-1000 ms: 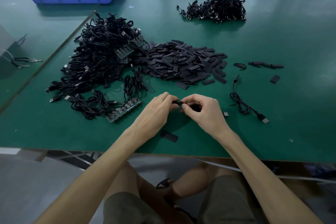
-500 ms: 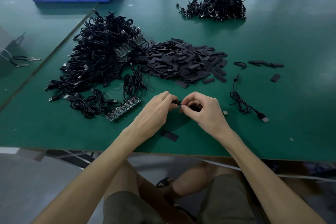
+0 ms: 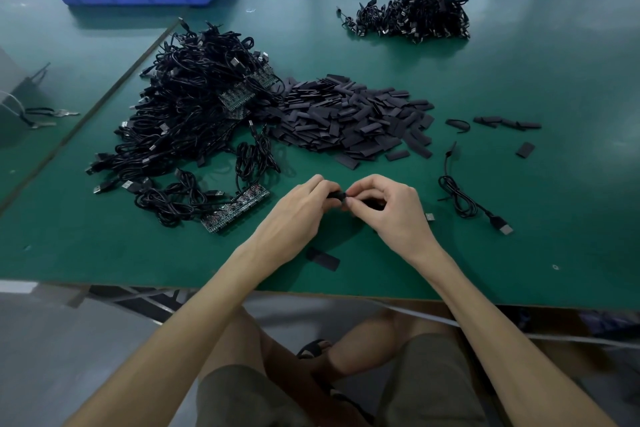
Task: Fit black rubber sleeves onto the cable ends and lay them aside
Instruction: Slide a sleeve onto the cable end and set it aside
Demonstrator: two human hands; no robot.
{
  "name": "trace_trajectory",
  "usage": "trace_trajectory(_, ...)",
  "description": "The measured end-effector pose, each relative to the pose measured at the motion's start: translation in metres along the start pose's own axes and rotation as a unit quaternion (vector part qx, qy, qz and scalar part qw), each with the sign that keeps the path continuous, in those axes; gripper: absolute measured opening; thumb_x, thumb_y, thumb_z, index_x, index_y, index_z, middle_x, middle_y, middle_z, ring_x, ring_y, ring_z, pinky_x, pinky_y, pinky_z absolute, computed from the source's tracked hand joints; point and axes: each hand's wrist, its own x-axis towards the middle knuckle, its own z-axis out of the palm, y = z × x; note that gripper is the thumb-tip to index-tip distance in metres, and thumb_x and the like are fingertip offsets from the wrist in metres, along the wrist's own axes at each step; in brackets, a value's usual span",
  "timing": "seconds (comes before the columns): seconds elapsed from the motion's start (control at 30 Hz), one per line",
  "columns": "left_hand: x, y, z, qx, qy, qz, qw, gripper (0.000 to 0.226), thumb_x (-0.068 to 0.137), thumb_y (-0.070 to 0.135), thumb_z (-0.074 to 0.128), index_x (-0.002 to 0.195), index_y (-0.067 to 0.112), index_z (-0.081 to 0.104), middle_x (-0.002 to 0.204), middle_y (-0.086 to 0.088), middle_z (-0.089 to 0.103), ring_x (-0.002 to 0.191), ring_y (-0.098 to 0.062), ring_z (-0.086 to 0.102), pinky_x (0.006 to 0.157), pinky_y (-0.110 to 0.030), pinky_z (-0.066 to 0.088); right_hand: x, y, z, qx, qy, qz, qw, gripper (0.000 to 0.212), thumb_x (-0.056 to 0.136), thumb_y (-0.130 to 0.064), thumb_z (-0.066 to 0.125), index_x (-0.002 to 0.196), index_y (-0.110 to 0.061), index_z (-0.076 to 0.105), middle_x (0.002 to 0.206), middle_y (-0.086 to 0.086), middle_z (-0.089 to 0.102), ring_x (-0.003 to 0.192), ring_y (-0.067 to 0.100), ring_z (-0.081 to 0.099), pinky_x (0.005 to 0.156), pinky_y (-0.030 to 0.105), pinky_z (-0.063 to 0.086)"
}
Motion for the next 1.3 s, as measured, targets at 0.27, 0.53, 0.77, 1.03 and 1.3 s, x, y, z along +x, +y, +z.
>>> trace_trajectory(0.27,0.003,-0.014,-0.006,-0.221,0.092,-0.140,0.961,0.007,0.101,0.011,0.060,0.105,0.013,0.065,0.081,0.009,0.071,0.060,-0.007,0.063,0.063,-0.013,0.045,-0.001,-0.002,0.001,0.031,0.023,0.024,0.999,0.006,0.092,-0.015,0.076,0.096,-0.016,0.071,0.079,-0.012,0.078,0.075,0.007,0.073,0.082,0.035,0.060)
trace_trajectory(0.53,0.004,-0.026,-0.011,-0.342,0.065,-0.128,0.928,0.005,0.099,0.013,0.064,0.098,0.014,0.069,0.084,-0.002,0.076,0.060,-0.018,0.067,0.056,-0.017,0.043,0.002,-0.001,0.000,0.040,0.007,0.013,0.999,0.006,0.096,-0.015,0.074,0.099,-0.011,0.075,0.078,-0.006,0.079,0.071,0.013,0.073,0.079,0.036,0.061)
trace_trajectory(0.77,0.004,-0.027,-0.010,-0.339,0.079,-0.132,0.928,0.003,0.096,0.020,0.070,0.096,0.018,0.071,0.073,-0.005,0.072,0.067,-0.030,0.069,0.057,-0.037,0.046,0.002,0.001,0.001,0.025,-0.011,0.011,1.000,0.004,0.095,-0.021,0.075,0.095,-0.018,0.077,0.075,-0.008,0.078,0.071,0.012,0.073,0.079,0.041,0.062)
trace_trajectory(1.03,0.004,-0.029,-0.008,-0.321,0.067,-0.138,0.935,0.003,0.094,0.024,0.073,0.093,0.022,0.074,0.064,-0.002,0.072,0.060,-0.016,0.065,0.059,-0.034,0.046,0.002,0.002,0.000,0.025,-0.028,0.007,0.999,0.007,0.095,-0.021,0.075,0.088,-0.019,0.077,0.074,-0.008,0.077,0.068,0.012,0.072,0.075,0.038,0.061)
trace_trajectory(1.3,0.005,-0.025,-0.007,-0.285,0.056,-0.144,0.946,0.006,0.095,0.020,0.071,0.094,0.014,0.071,0.062,0.001,0.068,0.057,-0.008,0.063,0.062,-0.017,0.045,0.003,0.006,0.003,-0.004,-0.017,-0.008,1.000,0.008,0.096,-0.024,0.074,0.088,-0.020,0.075,0.072,-0.011,0.076,0.068,0.007,0.071,0.072,0.026,0.057)
